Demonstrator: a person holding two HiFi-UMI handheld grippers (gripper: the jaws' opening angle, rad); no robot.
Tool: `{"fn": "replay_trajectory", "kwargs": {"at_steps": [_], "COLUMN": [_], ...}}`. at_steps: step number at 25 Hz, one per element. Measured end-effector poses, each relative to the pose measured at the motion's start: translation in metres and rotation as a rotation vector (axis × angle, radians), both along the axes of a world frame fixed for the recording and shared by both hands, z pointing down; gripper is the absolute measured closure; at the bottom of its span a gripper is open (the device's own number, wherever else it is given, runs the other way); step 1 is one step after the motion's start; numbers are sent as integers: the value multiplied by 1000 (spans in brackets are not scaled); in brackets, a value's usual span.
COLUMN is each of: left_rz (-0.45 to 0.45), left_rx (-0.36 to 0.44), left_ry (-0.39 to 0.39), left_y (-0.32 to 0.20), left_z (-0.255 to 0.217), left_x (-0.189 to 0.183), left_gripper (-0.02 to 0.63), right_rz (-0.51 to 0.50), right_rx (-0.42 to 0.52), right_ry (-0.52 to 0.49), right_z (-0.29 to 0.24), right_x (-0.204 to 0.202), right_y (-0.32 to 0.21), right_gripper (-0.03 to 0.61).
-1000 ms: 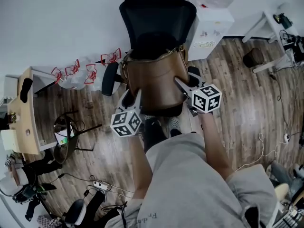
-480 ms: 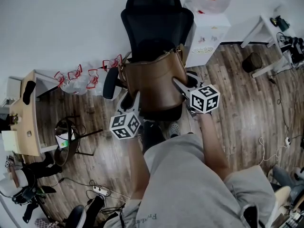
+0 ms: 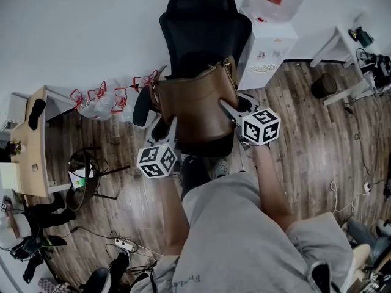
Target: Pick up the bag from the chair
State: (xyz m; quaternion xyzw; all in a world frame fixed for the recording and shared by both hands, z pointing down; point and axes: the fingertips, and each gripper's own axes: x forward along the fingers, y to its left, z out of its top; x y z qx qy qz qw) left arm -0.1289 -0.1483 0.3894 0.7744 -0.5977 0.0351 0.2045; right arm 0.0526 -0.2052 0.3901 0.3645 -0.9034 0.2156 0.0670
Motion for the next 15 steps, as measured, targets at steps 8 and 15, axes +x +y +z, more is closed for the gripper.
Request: {"fn": "replay_trajectory", "kwargs": {"at_steps": [8,15], "left_rz": [12,12], "left_rx": [10,22], "left_ry": [-24,-23], "left_y": [-4,-5], "left_z": [-8,-11], "left_x": [-1,0], "left_gripper": [454,457], "right_rz": [-5,1], "right_rx": [14,36], "right_ry": [-5,10], "right_z": [-7,-12], "right_x": [-1,1], "right_y": [-4,-5], "right_gripper": [405,408]}}
